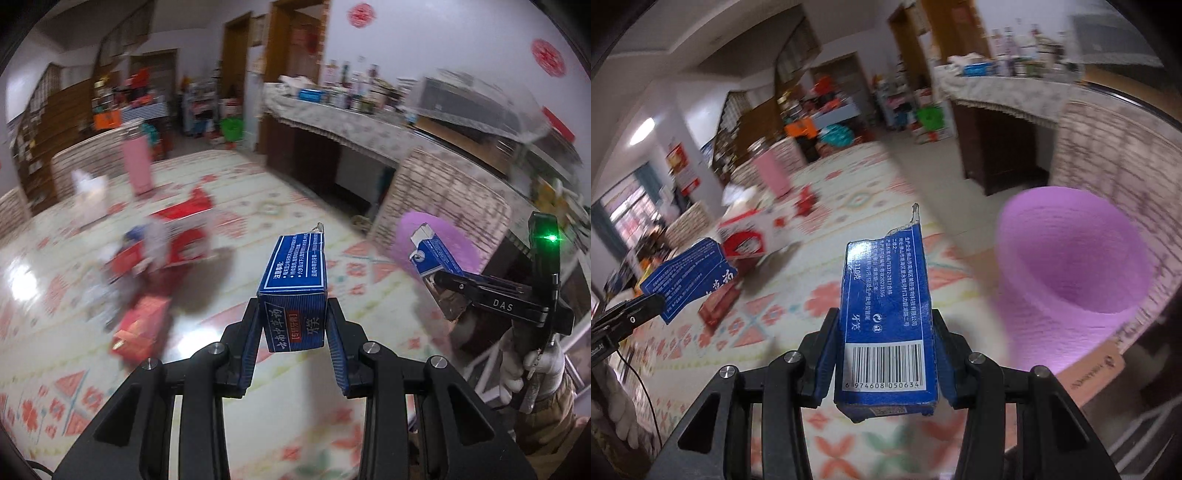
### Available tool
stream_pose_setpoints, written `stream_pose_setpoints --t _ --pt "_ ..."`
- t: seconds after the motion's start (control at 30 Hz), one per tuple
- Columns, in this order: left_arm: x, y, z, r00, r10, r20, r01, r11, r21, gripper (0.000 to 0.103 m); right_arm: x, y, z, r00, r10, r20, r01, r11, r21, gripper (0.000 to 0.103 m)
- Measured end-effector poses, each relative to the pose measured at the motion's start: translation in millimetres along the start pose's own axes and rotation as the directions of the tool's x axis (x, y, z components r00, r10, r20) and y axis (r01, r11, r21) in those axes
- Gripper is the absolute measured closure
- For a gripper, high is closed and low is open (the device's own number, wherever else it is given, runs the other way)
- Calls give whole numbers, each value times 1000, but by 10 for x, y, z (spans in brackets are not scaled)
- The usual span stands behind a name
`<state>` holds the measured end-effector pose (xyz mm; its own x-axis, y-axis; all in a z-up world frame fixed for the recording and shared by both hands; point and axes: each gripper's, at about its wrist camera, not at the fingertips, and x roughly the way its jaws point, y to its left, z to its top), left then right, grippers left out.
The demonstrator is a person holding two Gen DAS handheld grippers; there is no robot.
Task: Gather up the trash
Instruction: 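Carry both blue boxes to the purple basket and drop them in, then return to the table and grasp the red cigarette box with the left tool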
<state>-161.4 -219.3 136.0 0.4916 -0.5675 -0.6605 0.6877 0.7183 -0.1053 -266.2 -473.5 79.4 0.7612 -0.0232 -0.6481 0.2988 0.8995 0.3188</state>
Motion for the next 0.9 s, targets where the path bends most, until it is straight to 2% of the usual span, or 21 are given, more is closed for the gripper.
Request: stream_pose_setpoints --t 0.2,0.37,0.5,0.7,0.77,0.83,0.9 --pt "488 -621 397 993 -110 -43 113 991 75 70 -242 -697 113 995 -87 44 82 992 95 53" --pt "949 -1204 738 971 -214 -103 224 969 104 70 -335 -1125 231 988 -134 71 122 980 154 53" --pt "1297 -1575 934 953 -265 -148 283 952 118 70 -356 -1414 327 984 -158 83 139 970 197 53" --pt "1781 -2013 1144 935 -296 -196 324 938 127 69 -248 -1645 478 978 -187 90 166 965 204 52" --pt "1869 -2056 1163 936 -287 -205 315 941 123 60 -178 -1700 520 974 -209 87 189 963 194 51" --pt "1864 -2036 1155 942 -271 -200 299 946 125 45 -130 -1758 545 973 -217 78 197 957 212 42" --pt "1819 -1995 1105 948 -255 -191 282 950 130 39 -132 -1775 545 975 -207 82 184 958 222 40"
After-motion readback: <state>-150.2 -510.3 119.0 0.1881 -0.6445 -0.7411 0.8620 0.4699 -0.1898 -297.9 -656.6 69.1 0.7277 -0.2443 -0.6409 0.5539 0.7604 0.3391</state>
